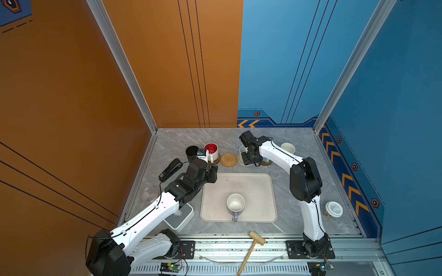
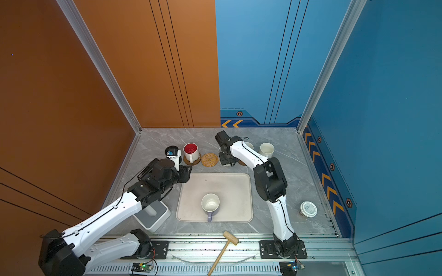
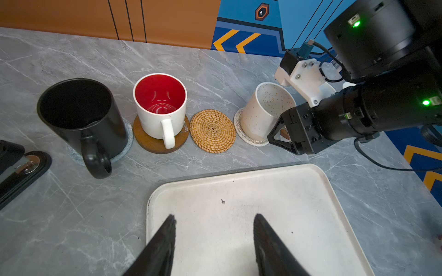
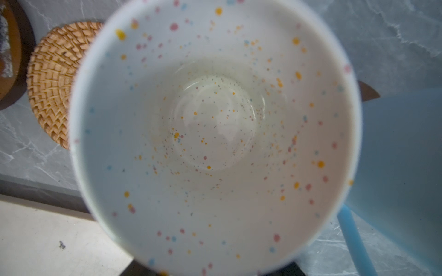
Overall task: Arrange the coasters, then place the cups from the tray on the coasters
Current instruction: 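Lower the speckled mug onto the beaded coaster and open the right gripper, then raise the right gripper while the left gripper moves over the lavender mug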
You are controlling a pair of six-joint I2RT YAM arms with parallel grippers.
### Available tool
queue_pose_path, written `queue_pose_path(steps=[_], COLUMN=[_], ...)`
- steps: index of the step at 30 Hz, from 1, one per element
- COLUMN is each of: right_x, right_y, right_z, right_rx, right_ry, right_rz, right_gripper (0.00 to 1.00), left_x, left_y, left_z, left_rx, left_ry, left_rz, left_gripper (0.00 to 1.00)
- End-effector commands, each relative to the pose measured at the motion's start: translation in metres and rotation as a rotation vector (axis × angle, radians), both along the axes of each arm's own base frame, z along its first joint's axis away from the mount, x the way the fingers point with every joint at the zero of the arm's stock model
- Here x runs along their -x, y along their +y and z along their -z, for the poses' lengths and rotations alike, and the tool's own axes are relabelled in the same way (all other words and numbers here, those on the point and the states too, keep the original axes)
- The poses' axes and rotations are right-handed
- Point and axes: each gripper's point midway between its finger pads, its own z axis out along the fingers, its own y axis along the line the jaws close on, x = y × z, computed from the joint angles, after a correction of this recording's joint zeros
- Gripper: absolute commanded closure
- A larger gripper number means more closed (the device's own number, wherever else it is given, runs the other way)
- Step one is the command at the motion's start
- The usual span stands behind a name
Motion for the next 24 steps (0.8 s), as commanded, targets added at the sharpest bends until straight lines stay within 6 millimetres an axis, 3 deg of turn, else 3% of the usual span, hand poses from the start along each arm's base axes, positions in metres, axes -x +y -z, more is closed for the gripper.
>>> queue_pose_path(steps=[1,4,5,8,15,20,24], right_x=[0.001,0.006,0.014,0.023,0.048,0.07,0.086], right_y=[-0.002,-0.006,-0.009,-0.009,-0.011,-0.023,-0.034], right_z=[-0.029,-0.051,-0.046,-0.053,-0.078,-0.101,-0.116], right_rx=[-0.014,-0.026,-0.017,-0.023,-0.032,-0.028,-0.013], right_ry=[-0.057,-0.093,-0.074,-0.082,-0.122,-0.174,-0.23], right_rz=[0.008,0.016,0.016,0.012,-0.005,0.0,0.016], right_gripper=[0.43,0.39,0.39,0.38,0.35,0.34,0.34], left_x=[0.0,-0.001,0.002,0.005,0.014,0.025,0.046], left_y=[0.002,0.002,0.003,0.004,0.003,-0.011,-0.025], left_z=[-0.009,-0.012,-0.009,-0.012,-0.018,-0.022,-0.015], left_rx=[0.022,0.023,0.011,0.014,0.04,0.049,-0.018], left_ry=[-0.016,-0.02,0.0,-0.003,-0.008,0.018,0.093], left_rz=[-0.004,-0.004,-0.002,0.001,0.014,0.074,0.134], left_gripper=[0.46,0.46,0.46,0.46,0.46,0.46,0.45])
